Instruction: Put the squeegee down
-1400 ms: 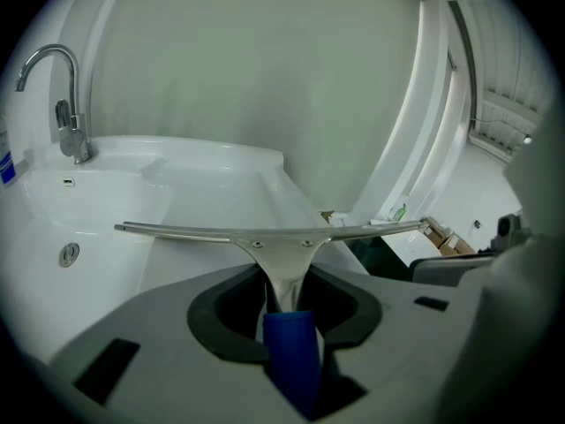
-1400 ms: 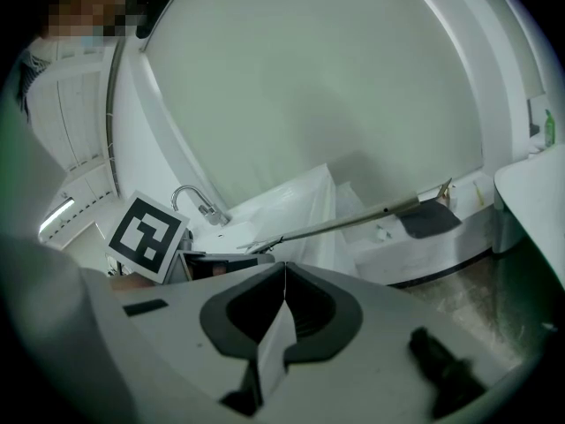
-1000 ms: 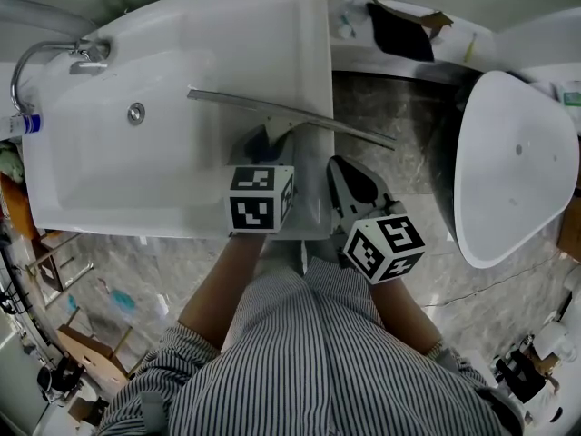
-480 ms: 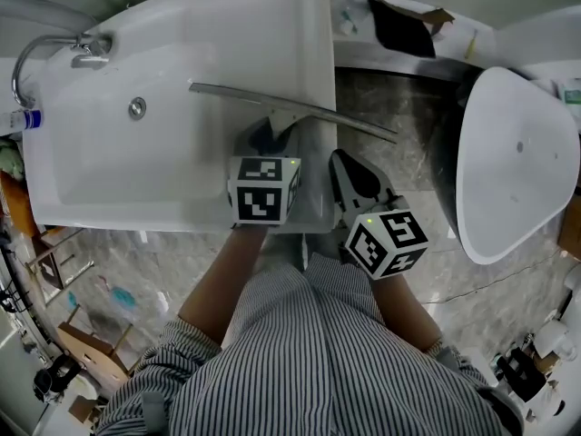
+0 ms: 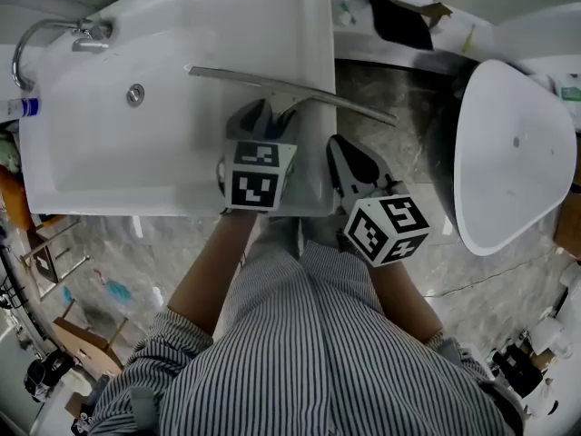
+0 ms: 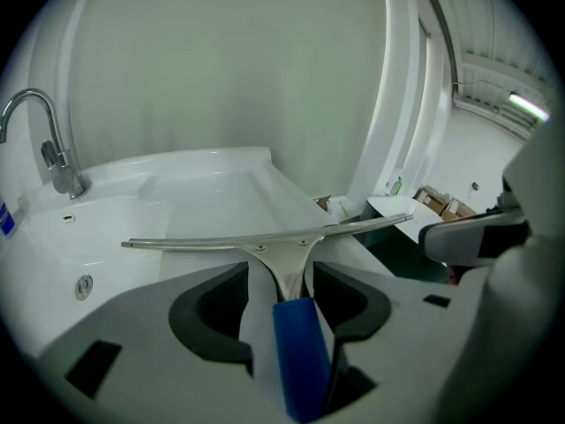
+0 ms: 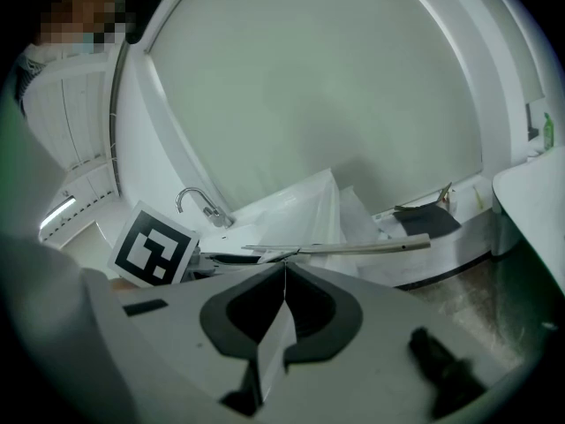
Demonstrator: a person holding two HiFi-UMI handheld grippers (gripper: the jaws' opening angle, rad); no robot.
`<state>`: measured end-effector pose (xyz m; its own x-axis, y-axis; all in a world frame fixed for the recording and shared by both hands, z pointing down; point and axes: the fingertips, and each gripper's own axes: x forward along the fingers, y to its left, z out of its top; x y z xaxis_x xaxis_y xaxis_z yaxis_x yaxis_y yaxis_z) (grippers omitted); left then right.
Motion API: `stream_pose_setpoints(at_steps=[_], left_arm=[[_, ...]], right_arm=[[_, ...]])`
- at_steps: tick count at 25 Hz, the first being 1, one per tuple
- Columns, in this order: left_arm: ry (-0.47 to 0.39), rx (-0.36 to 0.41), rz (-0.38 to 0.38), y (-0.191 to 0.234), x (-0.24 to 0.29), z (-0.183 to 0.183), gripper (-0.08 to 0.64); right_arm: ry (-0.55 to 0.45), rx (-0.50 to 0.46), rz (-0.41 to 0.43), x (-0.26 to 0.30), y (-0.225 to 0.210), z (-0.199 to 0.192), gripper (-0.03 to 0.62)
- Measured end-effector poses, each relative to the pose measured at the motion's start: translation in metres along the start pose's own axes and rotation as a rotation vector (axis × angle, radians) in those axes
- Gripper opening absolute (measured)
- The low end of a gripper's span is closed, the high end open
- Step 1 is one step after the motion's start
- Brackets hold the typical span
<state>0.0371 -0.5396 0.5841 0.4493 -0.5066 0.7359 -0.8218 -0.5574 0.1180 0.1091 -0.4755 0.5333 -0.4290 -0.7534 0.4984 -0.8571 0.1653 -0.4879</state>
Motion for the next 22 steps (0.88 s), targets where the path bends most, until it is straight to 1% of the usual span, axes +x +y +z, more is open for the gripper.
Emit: stream_pose_setpoints(at_steps=[3, 5, 9, 10, 14, 16, 19, 22], left_arm=[[-0.041, -0.036, -0.001, 0.003, -0.012, 0.007, 0.219], [-0.090, -0.063, 0.006, 0.006, -0.025, 0.016, 0.219], [-0.193, -0.069, 0.032, 0.013, -0.057, 0.040, 0.215], [-0.224, -0.078, 0.034, 0.015, -0.065, 0.046, 0.199], [-0.339, -0.113, 0.067, 0.026, -0.098, 0.063, 0.093], [-0.391, -0.123, 0.067, 0.027, -0.112, 0.068, 0.050], [-0.459, -0.136, 0.024, 0.021, -0.135, 0.071, 0.032], [-0.509, -0.152, 0.014, 0.018, -0.155, 0.072, 0.029]], right_arm=[[-0.013, -0.022, 0.007, -0.003, 0.007, 0.006, 0.015], [-0.028, -0.039, 0.012, -0.005, 0.013, 0.013, 0.015], [-0.064, -0.080, 0.023, -0.012, 0.028, 0.030, 0.015], [-0.072, -0.091, 0.027, -0.014, 0.032, 0.034, 0.015], [-0.106, -0.134, 0.049, -0.020, 0.050, 0.046, 0.015], [-0.123, -0.157, 0.061, -0.024, 0.059, 0.052, 0.015], [-0.145, -0.187, 0.080, -0.031, 0.074, 0.058, 0.015], [-0.166, -0.210, 0.110, -0.037, 0.090, 0.063, 0.015]])
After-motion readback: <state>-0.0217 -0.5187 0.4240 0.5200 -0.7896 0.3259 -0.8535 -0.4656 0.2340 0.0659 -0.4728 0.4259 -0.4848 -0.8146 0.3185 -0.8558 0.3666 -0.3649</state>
